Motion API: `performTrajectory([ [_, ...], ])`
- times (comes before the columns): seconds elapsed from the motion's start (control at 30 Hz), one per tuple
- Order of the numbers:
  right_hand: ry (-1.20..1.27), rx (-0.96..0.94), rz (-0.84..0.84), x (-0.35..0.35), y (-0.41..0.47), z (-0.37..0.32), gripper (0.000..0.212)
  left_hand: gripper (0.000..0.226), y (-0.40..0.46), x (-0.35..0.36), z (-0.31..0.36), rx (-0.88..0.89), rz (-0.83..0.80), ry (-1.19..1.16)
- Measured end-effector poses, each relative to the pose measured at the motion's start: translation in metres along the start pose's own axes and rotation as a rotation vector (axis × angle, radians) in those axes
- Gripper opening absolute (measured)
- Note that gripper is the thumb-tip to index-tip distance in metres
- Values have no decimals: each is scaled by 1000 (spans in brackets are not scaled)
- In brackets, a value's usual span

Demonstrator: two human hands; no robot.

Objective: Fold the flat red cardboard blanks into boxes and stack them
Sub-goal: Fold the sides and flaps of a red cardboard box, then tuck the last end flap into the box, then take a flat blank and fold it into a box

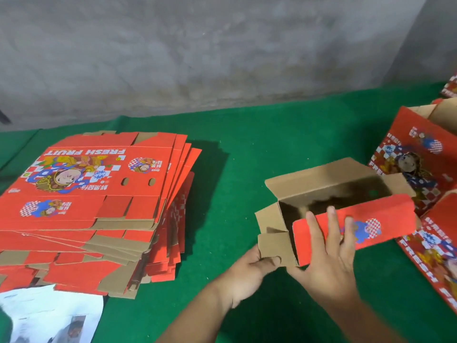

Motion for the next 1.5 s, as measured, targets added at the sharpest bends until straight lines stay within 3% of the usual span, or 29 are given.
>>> performTrajectory([
  [0.1,-173,-89,-68,-20,-4,11,118,36,4,6,6,-16,-97,-21],
  [0.3,-248,27,-189,-26,-39,56,100,29,11,47,-2,-66,-221,176],
  [0.4,-238,169,-273,-28,-46,90,119,36,11,54,-12,-99,-198,232],
  [0.53,-249,253,-327,-39,-33,128,134,26,1,38,-16,-46,-36,246],
  [0.7,-195,534,-245,-52,-6,124,116,23,-22,4,-9,65,187,202],
  [0.8,-247,376,-260,-48,13,65,133,28,-45,-24,3,149,343,297],
  [0.87,-286,248,-310,-41,20,7,139,27,-70,-52,15,243,541,464],
  [0.93,-151,144,-391,-21,23,-63,121,29,-99,-92,24,261,769,734],
  [1.0,123,37,-513,3,29,-135,104,53,-129,-135,27,-58,958,980],
  [1.07,550,38,-686,24,38,-197,87,83,-153,-170,19,-491,885,1044],
  [1.13,954,152,-814,41,50,-243,74,84,-162,-183,6,-602,762,1062],
  [1.2,1196,306,-831,55,62,-275,63,66,-160,-177,0,-553,742,1166],
  [1.27,1346,434,-739,67,75,-290,47,50,-155,-165,-4,-432,732,1253],
  [1.43,1316,645,-433,74,86,-259,16,39,-169,-161,-13,102,605,1176],
  [1.5,1420,738,-374,69,77,-228,7,36,-183,-175,-18,173,743,1157],
])
Point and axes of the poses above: each hand's wrist, its own y-axis towards the middle knuckle, its own x-axis out of the palm, z = x × y, the point moved 1 cm from there along y, towards the middle knuckle, and after that the axes turned 14 degrees about -z, right-handed, at the moved point
